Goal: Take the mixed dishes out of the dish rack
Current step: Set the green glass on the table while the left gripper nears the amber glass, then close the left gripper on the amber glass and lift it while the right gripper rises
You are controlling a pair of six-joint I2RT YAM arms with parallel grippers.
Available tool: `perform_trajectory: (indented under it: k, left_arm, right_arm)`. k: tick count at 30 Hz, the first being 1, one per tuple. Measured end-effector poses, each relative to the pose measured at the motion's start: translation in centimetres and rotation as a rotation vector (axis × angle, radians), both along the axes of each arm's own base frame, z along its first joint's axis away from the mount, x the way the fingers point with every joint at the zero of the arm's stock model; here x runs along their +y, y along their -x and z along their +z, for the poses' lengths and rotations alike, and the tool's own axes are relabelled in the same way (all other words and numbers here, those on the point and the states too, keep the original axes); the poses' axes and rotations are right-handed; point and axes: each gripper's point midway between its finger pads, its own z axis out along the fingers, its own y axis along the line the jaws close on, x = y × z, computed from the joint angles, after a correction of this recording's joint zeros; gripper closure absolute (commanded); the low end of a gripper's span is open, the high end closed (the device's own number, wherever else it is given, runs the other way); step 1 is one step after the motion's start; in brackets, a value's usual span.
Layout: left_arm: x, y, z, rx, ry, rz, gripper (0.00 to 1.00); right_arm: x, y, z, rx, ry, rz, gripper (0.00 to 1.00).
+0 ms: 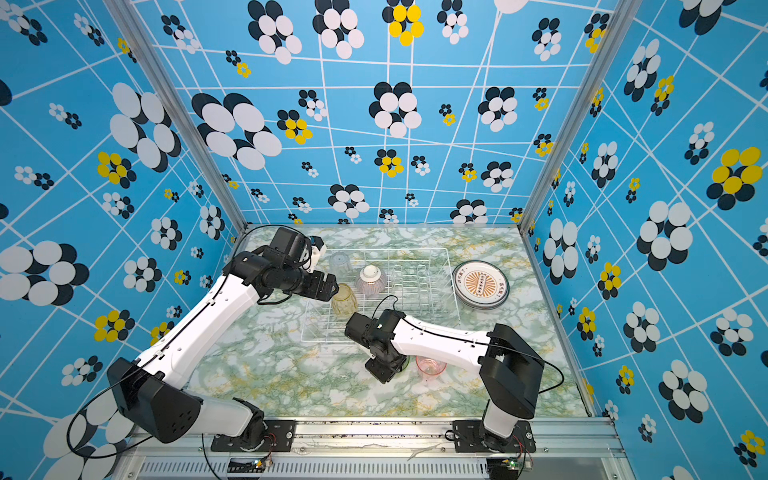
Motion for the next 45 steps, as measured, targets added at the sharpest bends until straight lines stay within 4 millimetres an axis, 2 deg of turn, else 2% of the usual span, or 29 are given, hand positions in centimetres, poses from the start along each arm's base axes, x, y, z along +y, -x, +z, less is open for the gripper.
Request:
perform_trajectory:
  k: [4,6,8,11,15,18,21,29,36,45]
  left_arm:
    - [-0.4,0.4,-1.0,0.017,-0.053,-0.027,0.05]
    - [-0.5,0.6,-1.6,0.031,-0.084,-0.037,0.04]
    - [-0.7,0.6,-2.3,0.047,-0.114,-0.047,0.03]
    - [-0.9,0.5,-3.4,0.073,-0.144,-0.052,0.02]
    - [-0.9,0.1,-4.9,0.108,-0.175,-0.051,0.01]
    - [-1.1,-0.4,-5.9,0.131,-0.191,-0.052,0.01]
    - [-1.5,-1.2,-6.6,0.146,-0.203,-0.060,0.01]
    - [-2.8,-3.6,-8.7,0.182,-0.230,-0.067,0.09]
    - [-3.1,-4.0,-10.0,0.211,-0.244,-0.068,0.10]
    - [-3.3,-4.5,-12.0,0.254,-0.268,-0.074,0.10]
  right_arm:
    - [0.4,-0.3,1.3,-0.022,-0.037,0.004,0.52]
    - [0.7,-0.4,2.7,-0.039,-0.083,0.004,0.45]
    - [1.1,-0.4,5.0,-0.059,-0.163,0.000,0.33]
    - [1.3,-0.6,9.4,-0.106,-0.328,-0.024,0.24]
    - [0.4,-1.6,15.5,-0.200,-0.558,-0.090,0.19]
    - [-0.9,-2.0,17.9,-0.251,-0.659,-0.138,0.18]
    - [-1.9,-2.2,18.1,-0.266,-0.689,-0.178,0.18]
    - [-3.3,-2.7,16.3,-0.263,-0.660,-0.244,0.17]
    - [-4.1,-3.2,16.6,-0.292,-0.668,-0.280,0.15]
    - [-4.9,-4.0,15.9,-0.304,-0.649,-0.313,0.15]
